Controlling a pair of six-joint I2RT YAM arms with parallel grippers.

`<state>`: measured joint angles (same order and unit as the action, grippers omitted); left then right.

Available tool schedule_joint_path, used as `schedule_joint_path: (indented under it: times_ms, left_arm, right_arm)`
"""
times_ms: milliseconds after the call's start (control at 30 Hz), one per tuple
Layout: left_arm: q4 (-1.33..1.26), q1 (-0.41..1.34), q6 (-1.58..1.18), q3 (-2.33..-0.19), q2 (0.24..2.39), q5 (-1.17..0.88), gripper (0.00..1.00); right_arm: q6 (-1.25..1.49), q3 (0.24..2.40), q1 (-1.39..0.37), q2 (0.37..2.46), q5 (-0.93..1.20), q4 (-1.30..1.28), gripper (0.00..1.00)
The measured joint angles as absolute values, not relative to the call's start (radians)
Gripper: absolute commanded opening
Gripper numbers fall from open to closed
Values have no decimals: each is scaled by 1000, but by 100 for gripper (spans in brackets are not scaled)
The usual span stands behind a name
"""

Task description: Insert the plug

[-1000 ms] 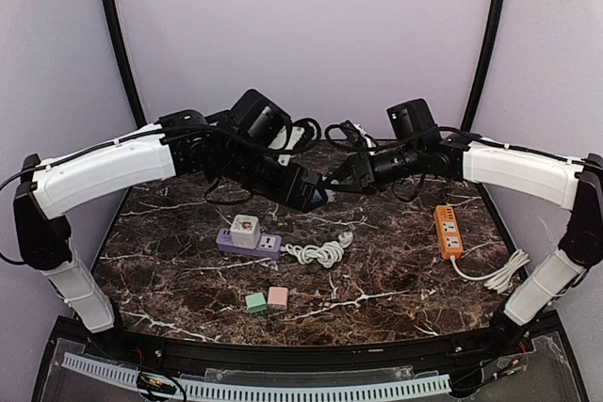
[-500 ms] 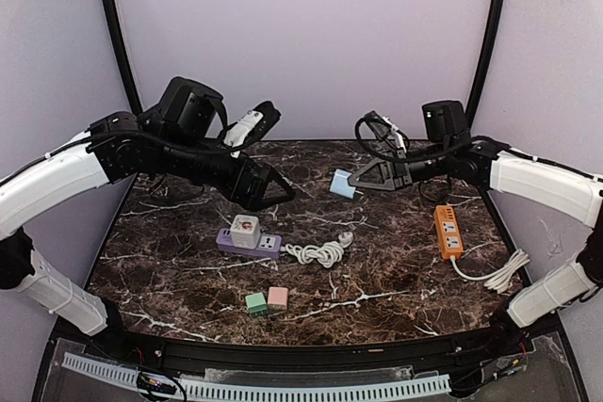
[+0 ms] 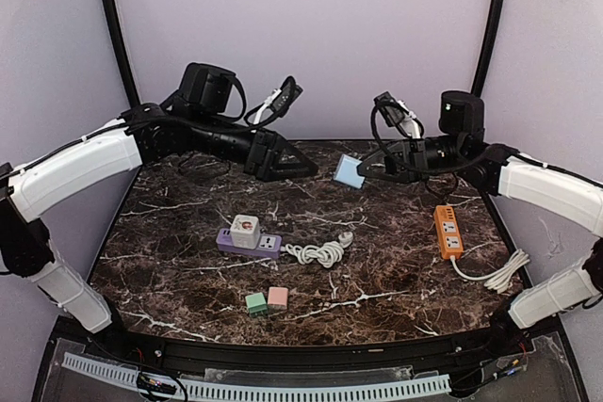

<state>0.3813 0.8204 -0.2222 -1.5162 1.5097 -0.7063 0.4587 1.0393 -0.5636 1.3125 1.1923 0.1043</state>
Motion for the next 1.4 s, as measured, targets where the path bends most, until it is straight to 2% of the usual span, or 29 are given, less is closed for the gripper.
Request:
schedule_joint_path:
  times_ms: [633,1167,1400]
  left_arm:
    - [361,840,-211,-1605,1629,-846,60]
    - [389,846,-186,-1615,1637,-844,61]
    - [370,849,-203,-1615,1643,-849,58]
  right_arm:
    - [465,1039,-629,1315,1193,180,0]
    - [469,1040,-635,1339,1194,182,0]
    - [469,1042,-640,1346,1163,183,0]
